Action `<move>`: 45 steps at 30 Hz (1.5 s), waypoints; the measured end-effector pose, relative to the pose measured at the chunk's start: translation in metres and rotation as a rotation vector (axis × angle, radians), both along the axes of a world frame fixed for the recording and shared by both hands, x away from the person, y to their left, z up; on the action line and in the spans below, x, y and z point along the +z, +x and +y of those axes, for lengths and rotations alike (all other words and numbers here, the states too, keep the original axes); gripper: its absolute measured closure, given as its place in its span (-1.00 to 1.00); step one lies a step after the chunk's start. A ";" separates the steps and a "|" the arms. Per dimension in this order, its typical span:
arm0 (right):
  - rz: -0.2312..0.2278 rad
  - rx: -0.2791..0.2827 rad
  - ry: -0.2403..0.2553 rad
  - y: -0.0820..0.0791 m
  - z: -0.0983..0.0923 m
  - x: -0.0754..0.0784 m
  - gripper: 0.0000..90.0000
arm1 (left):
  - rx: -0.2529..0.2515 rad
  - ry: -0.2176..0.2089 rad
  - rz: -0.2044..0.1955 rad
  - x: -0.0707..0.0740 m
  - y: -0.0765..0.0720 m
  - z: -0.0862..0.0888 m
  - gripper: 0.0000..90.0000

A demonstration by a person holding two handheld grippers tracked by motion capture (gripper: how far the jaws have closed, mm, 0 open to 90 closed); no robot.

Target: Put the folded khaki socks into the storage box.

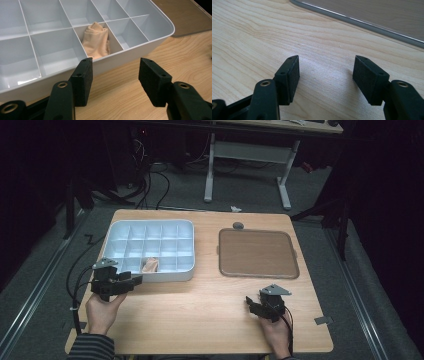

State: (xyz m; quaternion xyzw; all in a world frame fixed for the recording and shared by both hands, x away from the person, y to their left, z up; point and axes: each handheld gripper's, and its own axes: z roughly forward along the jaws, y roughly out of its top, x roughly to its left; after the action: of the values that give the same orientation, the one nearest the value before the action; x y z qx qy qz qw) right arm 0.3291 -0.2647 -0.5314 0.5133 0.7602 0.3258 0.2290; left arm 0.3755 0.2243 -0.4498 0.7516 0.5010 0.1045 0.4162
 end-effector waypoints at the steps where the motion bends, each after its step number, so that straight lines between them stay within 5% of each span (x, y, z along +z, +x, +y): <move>1: 0.000 0.000 0.000 0.000 0.000 0.000 -0.15 | 0.000 -0.001 0.002 -0.001 -0.001 0.000 0.02; 37: 0.000 0.000 0.000 0.000 0.000 0.000 -0.15 | -0.035 -0.040 0.044 -0.045 -0.019 -0.022 -0.02; 45: 0.000 0.000 0.000 0.000 0.000 0.000 -0.15 | -0.033 -0.026 0.027 -0.053 -0.021 -0.029 -0.02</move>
State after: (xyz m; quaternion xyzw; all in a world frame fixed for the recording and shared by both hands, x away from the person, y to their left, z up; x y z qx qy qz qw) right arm 0.3291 -0.2647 -0.5314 0.5131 0.7604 0.3258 0.2292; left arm 0.3543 0.1948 -0.5030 0.7555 0.4953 0.0809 0.4211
